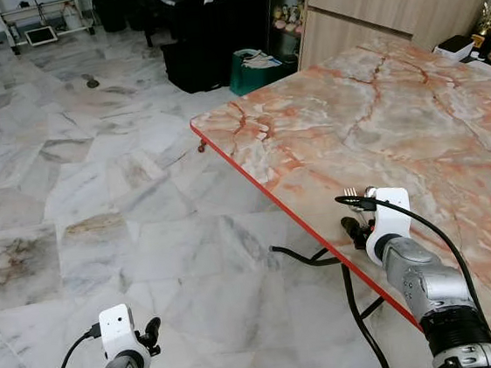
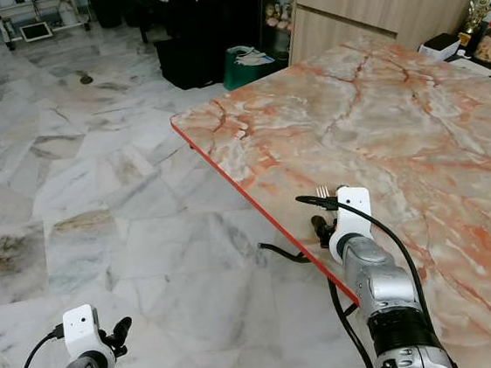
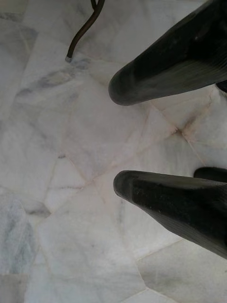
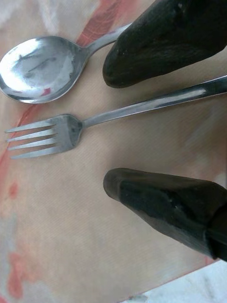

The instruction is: Setting the table

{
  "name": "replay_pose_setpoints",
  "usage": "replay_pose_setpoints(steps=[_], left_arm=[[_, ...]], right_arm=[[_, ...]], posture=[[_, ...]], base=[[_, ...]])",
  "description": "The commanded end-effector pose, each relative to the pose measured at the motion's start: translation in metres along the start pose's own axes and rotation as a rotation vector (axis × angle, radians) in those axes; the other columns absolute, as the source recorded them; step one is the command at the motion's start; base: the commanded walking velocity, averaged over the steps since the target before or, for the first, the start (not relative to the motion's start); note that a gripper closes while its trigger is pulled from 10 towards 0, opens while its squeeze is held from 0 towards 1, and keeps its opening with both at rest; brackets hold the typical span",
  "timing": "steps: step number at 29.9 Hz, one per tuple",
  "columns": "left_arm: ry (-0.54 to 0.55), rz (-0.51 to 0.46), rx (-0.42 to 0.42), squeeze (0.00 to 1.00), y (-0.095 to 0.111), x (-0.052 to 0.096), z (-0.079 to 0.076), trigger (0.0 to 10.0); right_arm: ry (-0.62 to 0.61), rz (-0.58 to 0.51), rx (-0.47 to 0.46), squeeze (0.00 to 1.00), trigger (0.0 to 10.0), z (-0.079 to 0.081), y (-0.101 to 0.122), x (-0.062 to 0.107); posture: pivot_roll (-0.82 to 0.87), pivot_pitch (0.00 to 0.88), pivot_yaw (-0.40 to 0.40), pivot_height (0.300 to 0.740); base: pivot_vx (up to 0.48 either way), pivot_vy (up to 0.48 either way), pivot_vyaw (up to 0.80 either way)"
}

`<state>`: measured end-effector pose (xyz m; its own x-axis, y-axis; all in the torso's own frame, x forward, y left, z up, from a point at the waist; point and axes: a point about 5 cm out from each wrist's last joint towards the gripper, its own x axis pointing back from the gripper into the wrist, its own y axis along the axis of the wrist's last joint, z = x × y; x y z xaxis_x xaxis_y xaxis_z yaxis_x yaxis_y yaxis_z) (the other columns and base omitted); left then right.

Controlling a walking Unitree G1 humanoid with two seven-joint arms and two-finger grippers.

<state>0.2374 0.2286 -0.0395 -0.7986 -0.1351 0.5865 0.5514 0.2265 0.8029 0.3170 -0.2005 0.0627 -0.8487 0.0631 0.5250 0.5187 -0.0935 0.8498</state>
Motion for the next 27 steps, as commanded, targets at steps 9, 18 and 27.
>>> replay_pose_setpoints(steps=[9, 18, 27], left_arm=[[0.004, 0.022, -0.003, 0.0, -0.0068, 0.002, 0.0015, 10.0], [0.004, 0.021, -0.001, 0.0, -0.0067, 0.0019, 0.0009, 10.0], [0.005, 0.019, 0.0, 0.0, -0.0063, 0.0018, 0.0006, 10.0]], right_arm=[[-0.017, -0.016, 0.022, 0.0, 9.8, -0.0014, 0.0047, -0.0026], [-0.008, -0.021, 0.021, 0.0, 2.9, 0.0017, 0.0059, -0.0042], [-0.013, -0.019, 0.028, 0.0, 10.0, 0.0018, 0.006, -0.0057]], posture=[[0.03, 0.0, -0.053, 0.74], [0.03, 0.0, -0.055, 0.74], [0.03, 0.0, -0.056, 0.74]], base=[[0.0, 0.0, 0.0], [0.0, 0.0, 0.0], [0.0, 0.0, 0.0]])
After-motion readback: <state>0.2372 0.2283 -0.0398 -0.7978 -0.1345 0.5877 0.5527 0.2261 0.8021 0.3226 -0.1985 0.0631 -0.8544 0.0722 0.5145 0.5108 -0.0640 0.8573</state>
